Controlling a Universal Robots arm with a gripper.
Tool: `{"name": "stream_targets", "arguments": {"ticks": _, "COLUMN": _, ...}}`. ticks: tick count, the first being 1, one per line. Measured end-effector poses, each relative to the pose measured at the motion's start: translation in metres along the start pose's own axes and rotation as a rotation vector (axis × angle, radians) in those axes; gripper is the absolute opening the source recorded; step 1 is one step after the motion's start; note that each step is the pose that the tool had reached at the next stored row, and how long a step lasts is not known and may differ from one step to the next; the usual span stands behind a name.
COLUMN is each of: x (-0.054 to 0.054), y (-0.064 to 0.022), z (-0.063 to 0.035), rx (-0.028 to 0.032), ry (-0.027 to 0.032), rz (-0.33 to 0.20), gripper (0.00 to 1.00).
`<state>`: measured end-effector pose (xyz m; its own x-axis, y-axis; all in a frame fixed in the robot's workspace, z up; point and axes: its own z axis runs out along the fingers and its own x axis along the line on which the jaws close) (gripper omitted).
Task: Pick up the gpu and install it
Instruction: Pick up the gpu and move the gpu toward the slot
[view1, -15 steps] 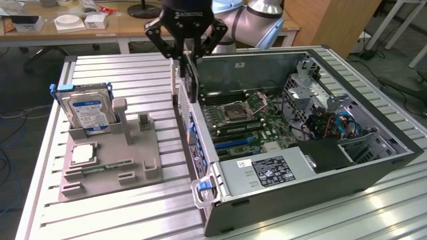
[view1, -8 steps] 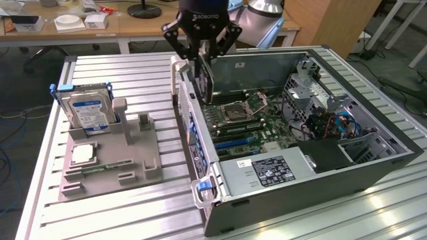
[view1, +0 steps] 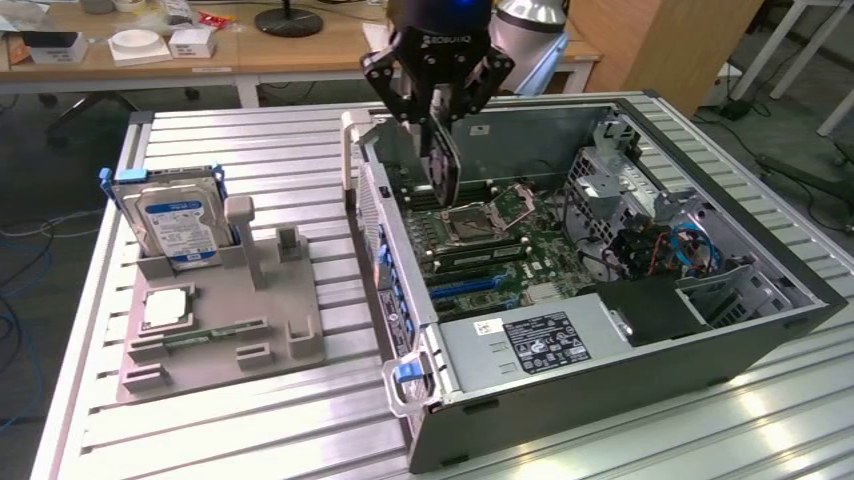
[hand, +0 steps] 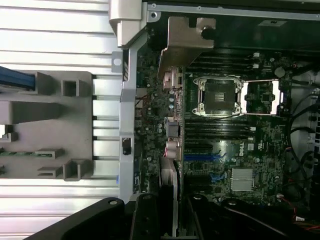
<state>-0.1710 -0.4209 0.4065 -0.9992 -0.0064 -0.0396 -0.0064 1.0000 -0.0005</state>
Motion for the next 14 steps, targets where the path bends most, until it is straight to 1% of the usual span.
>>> {"name": "stream_targets", "arguments": {"ticks": 6, "x": -0.022, "y": -0.0001, "z": 0.0009, "rx": 0.0000, "ry": 0.0000, "rz": 0.000, "gripper": 0.27}}
{"name": "stream_targets", "arguments": {"ticks": 14, "x": -0.058, "y": -0.0004, "z": 0.0025, "rx": -0.0010, "ry": 0.0000, "rz": 0.000, "gripper": 0.27}}
